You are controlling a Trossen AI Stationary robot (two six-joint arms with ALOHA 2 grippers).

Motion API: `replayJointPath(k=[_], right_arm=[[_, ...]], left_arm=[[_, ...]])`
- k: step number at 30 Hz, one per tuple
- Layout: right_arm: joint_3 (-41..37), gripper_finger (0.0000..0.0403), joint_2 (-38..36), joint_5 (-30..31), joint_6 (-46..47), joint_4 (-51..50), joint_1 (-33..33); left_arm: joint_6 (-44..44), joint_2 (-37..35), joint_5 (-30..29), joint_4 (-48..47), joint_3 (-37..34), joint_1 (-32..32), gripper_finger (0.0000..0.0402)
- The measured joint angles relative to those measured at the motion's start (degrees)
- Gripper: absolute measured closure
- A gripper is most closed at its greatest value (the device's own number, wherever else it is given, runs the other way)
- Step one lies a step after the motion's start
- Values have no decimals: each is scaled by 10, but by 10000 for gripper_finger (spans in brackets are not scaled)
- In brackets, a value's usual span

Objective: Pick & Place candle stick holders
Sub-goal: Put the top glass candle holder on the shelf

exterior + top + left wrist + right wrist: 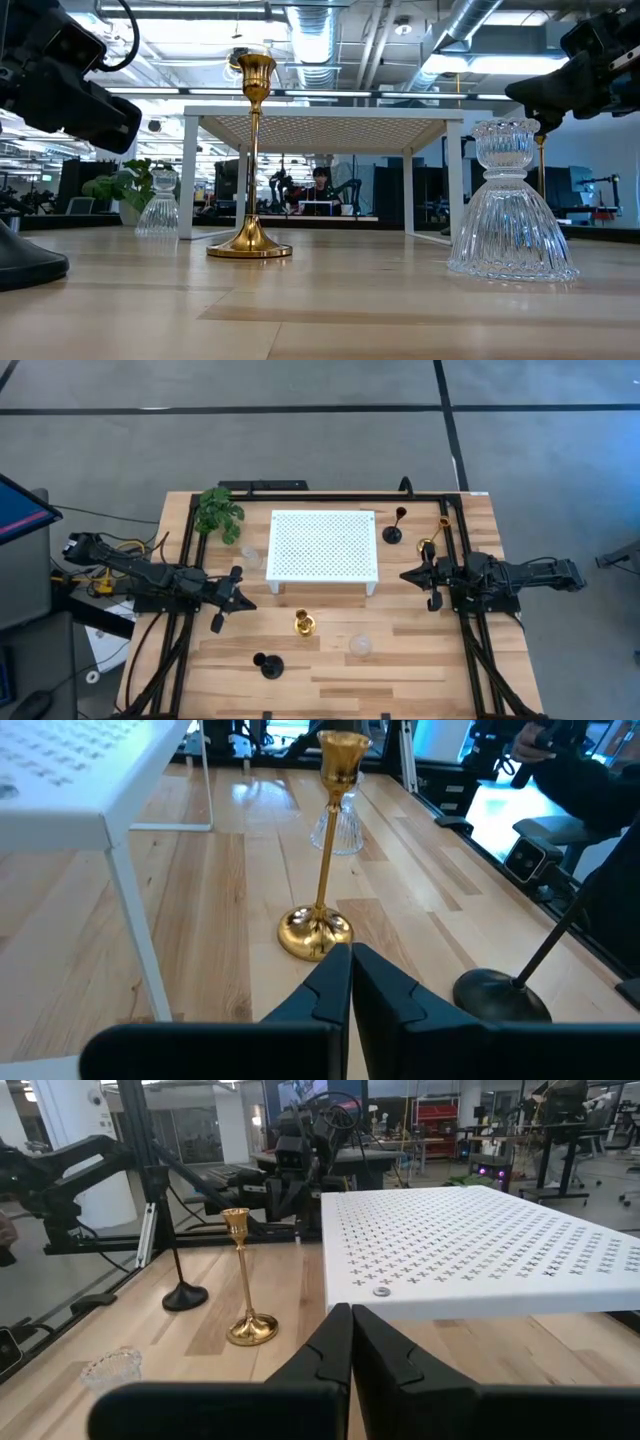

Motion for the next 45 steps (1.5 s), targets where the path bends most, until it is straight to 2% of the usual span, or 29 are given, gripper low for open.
replayJointPath(k=[10, 22, 25, 30, 33, 37, 40, 45], right_arm=[[0, 403, 0, 0, 0, 7, 0], [0, 403, 0, 0, 35, 5, 0], [0, 403, 0, 0, 34, 5, 0], [0, 403, 0, 18, 17, 4, 0], [0, 403, 0, 43, 16, 4, 0], [0, 403, 0, 46, 15, 5, 0], [0, 403, 0, 47, 15, 5, 0], [0, 403, 0, 48, 15, 5, 0]], left_arm=[[30, 0, 0, 66, 0, 0, 389], [19, 15, -4, 67, 0, 0, 389], [20, 15, -46, 79, 0, 0, 389], [21, 15, -155, 82, 0, 0, 389], [36, 14, -171, 78, 2, 0, 389], [61, 14, -183, 64, 28, 0, 389], [66, 14, -189, 8, 60, 0, 389], [79, 14, -240, -88, 107, 0, 396]])
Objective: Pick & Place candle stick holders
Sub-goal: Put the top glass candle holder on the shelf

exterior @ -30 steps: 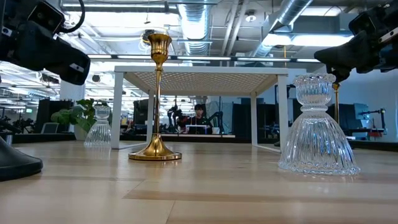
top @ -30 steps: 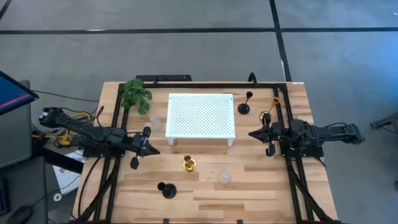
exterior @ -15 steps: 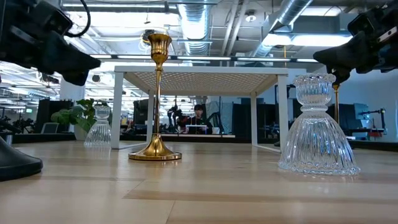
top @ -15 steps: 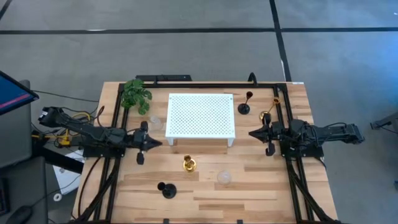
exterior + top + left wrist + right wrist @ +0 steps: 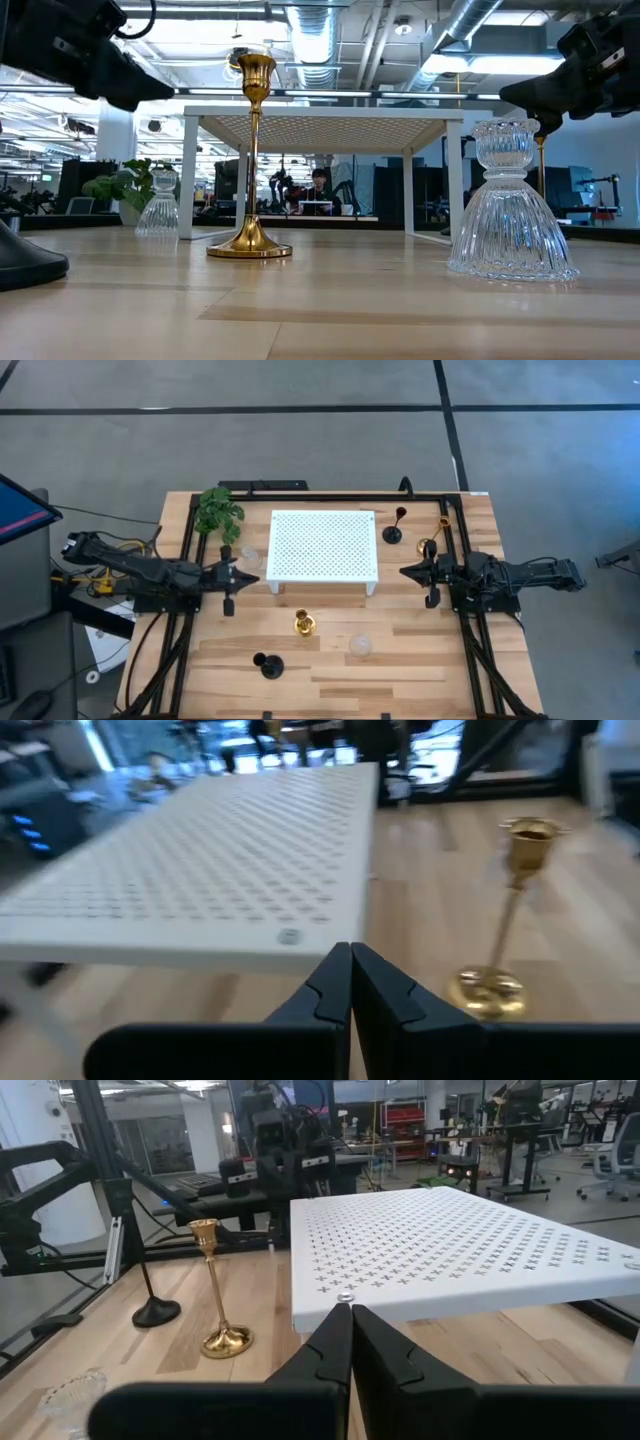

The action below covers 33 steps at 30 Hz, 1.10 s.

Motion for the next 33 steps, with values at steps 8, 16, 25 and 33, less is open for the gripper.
replayJointPath(k=[8, 16, 25, 33], right_arm=[[0, 403, 0, 0, 0, 0, 0], [0, 403, 0, 2, 0, 0, 0], [0, 403, 0, 2, -5, 0, 0], [0, 403, 0, 2, -5, 0, 0]], left_arm=[[70, 0, -49, -6, 11, 43, 397], [78, 0, -7, -8, 11, 183, 396], [72, -1, 159, -25, 12, 352, 395], [47, -1, 185, -104, 22, 418, 396]])
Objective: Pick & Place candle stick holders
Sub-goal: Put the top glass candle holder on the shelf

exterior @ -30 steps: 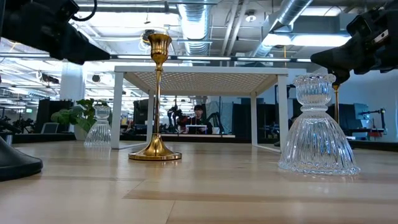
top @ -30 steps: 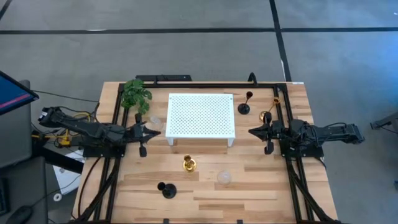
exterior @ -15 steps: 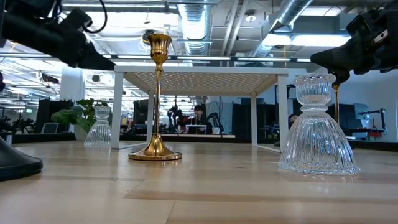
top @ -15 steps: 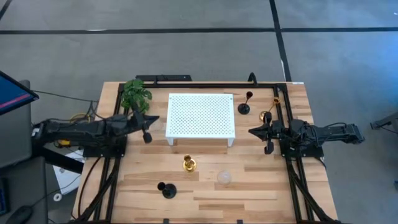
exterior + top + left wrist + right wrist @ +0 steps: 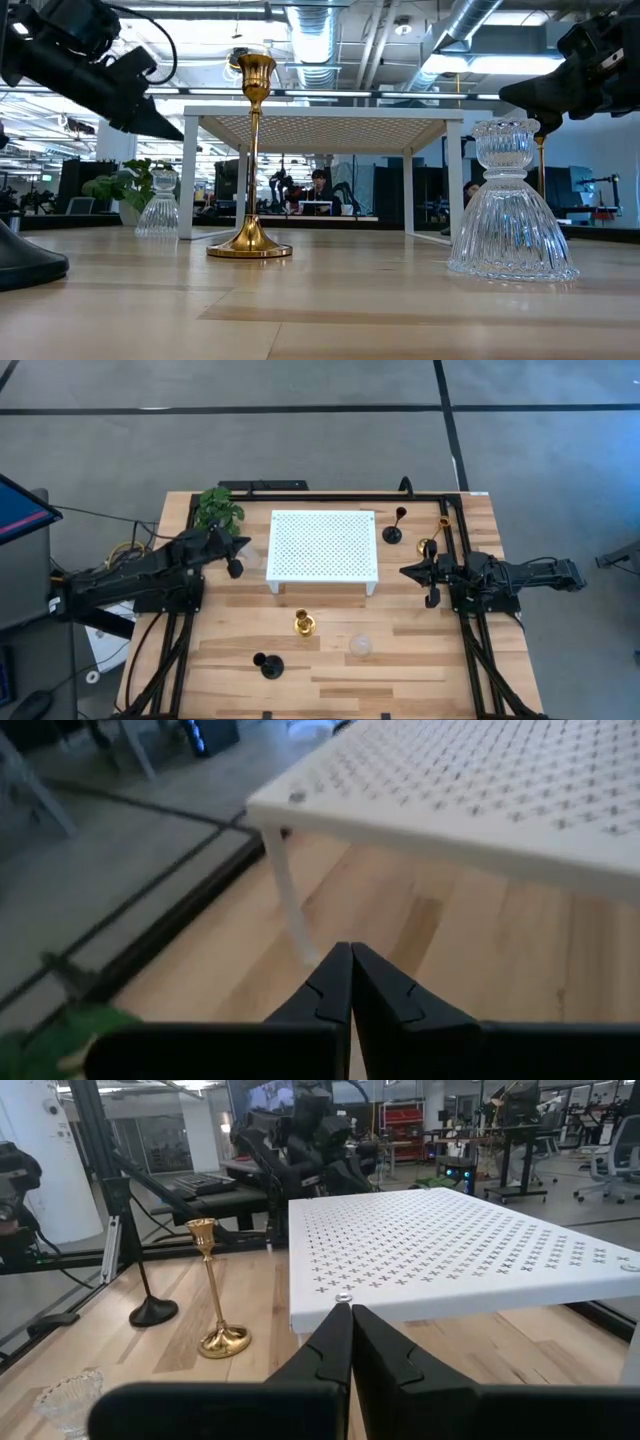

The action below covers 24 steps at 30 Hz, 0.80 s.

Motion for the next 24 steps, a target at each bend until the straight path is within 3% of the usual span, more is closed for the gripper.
replayJointPath(k=[6, 15, 18, 24], right_arm=[[0, 403, 0, -2, 7, 0, 0], [0, 403, 0, -4, 24, 0, 0], [0, 403, 0, -4, 25, 0, 0], [0, 403, 0, -4, 25, 0, 0]], left_arm=[[-30, -13, 11, -140, 67, -1, 397], [-172, -50, 9, -184, 88, -31, 398], [-213, -49, -29, -191, 86, -46, 398], [-215, -47, -63, -196, 86, -73, 398]])
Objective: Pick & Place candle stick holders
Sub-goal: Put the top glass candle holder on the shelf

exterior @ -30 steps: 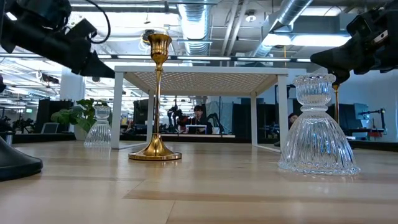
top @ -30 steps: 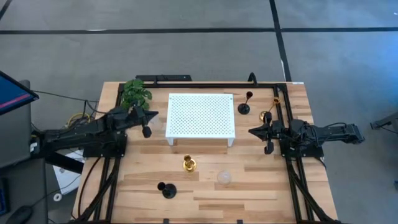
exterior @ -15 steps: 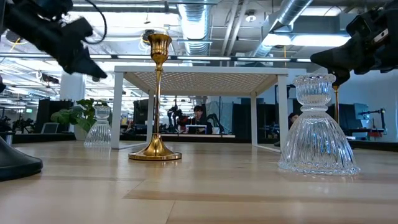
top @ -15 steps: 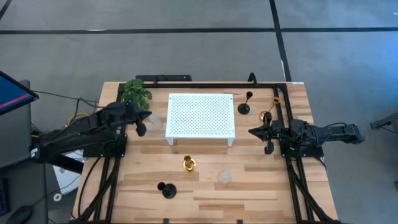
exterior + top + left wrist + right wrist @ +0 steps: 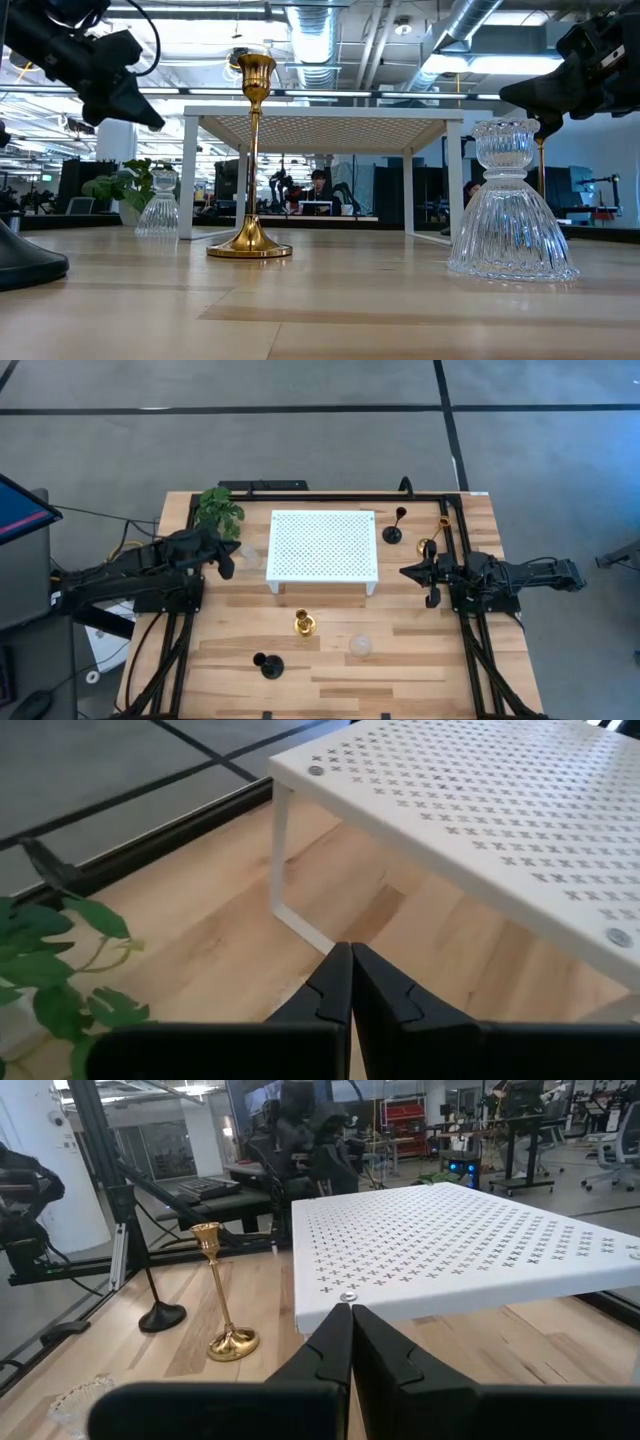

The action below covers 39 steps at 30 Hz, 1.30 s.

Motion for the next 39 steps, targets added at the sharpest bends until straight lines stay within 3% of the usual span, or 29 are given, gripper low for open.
replayJointPath(k=[10, 20, 28, 32, 39], right_arm=[[0, 403, 0, 0, 0, 0, 0], [0, 403, 0, 0, 0, 0, 0], [0, 403, 0, 0, 0, 0, 0], [0, 403, 0, 0, 0, 0, 0], [0, 403, 0, 0, 0, 0, 0]], left_arm=[[20, 0, 22, 6, 0, -42, 398], [-116, 14, 20, -3, 0, -71, 398], [-193, 128, -75, -33, 0, -142, 399], [-237, 182, -124, -32, 0, -216, 399], [-342, 224, -270, -32, 0, -371, 399]])
